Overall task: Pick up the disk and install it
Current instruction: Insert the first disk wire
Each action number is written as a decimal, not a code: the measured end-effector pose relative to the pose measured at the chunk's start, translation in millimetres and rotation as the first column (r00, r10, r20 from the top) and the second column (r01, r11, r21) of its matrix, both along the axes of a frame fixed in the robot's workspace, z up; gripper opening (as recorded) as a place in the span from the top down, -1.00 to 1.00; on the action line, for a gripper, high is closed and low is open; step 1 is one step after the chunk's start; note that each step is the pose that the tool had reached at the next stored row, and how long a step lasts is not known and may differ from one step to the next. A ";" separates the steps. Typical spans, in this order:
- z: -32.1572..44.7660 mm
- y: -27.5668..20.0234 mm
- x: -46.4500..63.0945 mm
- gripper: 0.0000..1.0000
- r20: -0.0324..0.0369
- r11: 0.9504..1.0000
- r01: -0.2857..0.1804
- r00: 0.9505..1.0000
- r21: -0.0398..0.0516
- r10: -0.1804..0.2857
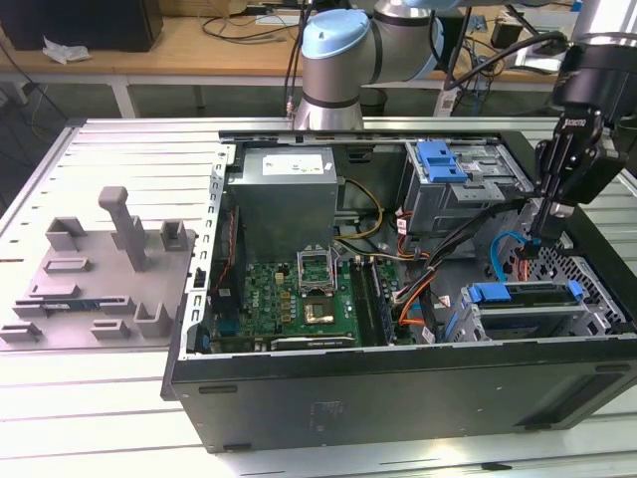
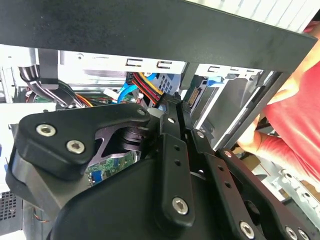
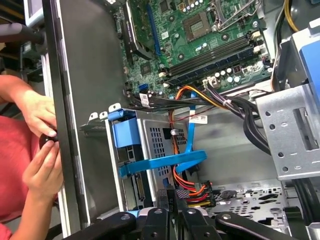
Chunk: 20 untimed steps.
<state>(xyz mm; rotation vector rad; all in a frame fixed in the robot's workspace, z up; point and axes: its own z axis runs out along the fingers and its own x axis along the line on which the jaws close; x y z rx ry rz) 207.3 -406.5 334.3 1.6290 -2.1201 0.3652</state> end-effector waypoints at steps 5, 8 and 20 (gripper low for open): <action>12.2 -7.6 -1.7 0.67 0.002 1.000 -0.003 1.000 0.007 0.003; 14.6 -12.0 -2.3 0.67 0.004 1.000 -0.007 1.000 0.020 0.006; 15.0 -25.1 -6.6 0.67 0.006 0.994 -0.034 0.999 0.103 0.033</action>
